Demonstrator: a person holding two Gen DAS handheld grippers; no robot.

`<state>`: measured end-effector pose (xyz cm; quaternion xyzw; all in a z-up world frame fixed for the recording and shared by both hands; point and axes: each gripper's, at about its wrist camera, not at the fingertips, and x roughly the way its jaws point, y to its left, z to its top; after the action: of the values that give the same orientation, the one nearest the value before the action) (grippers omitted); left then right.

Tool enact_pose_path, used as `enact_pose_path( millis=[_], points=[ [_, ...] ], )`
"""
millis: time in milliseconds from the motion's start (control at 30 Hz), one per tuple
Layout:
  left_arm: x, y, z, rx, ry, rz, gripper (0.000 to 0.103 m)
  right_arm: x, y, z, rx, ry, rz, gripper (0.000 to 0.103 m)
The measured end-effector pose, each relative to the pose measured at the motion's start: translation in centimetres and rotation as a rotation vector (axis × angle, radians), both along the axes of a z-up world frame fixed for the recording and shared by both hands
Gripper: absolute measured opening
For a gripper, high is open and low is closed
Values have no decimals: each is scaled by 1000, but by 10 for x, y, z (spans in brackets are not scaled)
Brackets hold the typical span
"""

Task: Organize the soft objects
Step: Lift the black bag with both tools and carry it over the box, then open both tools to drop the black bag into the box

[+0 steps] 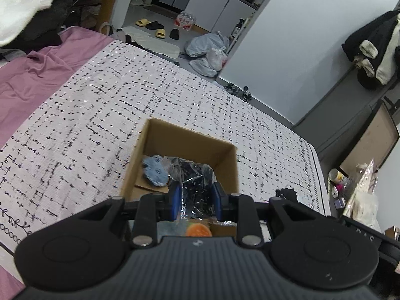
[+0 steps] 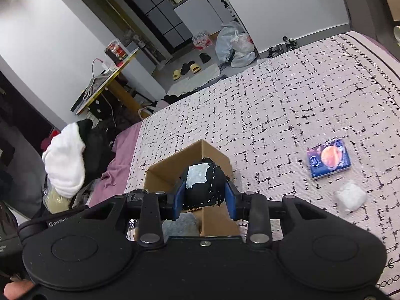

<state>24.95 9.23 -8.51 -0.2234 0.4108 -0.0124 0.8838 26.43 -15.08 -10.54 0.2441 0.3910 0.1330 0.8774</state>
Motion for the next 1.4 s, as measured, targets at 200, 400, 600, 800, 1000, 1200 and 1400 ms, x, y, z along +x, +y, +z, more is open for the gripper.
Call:
enact_pose_path(
  millis=[200,400,600,800,1000,1200,1400],
  points=[
    [13,17,-10,-2,17,28,26,7,15,0,-16,6,23,34],
    [30,23,-23,-15,36,32,26,14,29,-2,-30,14,40,34],
    [43,20,-37,-24,73,25,26,22,43,-3,-52,22,60,34],
    [44,27,-36,-22,82,42,30,31,58,-5,-67,23,82,34],
    [33,35,-30,-9,82,66,32,40,75,-10,-83,32,107,34],
    [23,37,-23,27,84,77,47,41,83,-13,-93,57,109,53],
    [13,24,-8,94,26,57,72,29,70,-9,-80,53,83,68]
  ],
)
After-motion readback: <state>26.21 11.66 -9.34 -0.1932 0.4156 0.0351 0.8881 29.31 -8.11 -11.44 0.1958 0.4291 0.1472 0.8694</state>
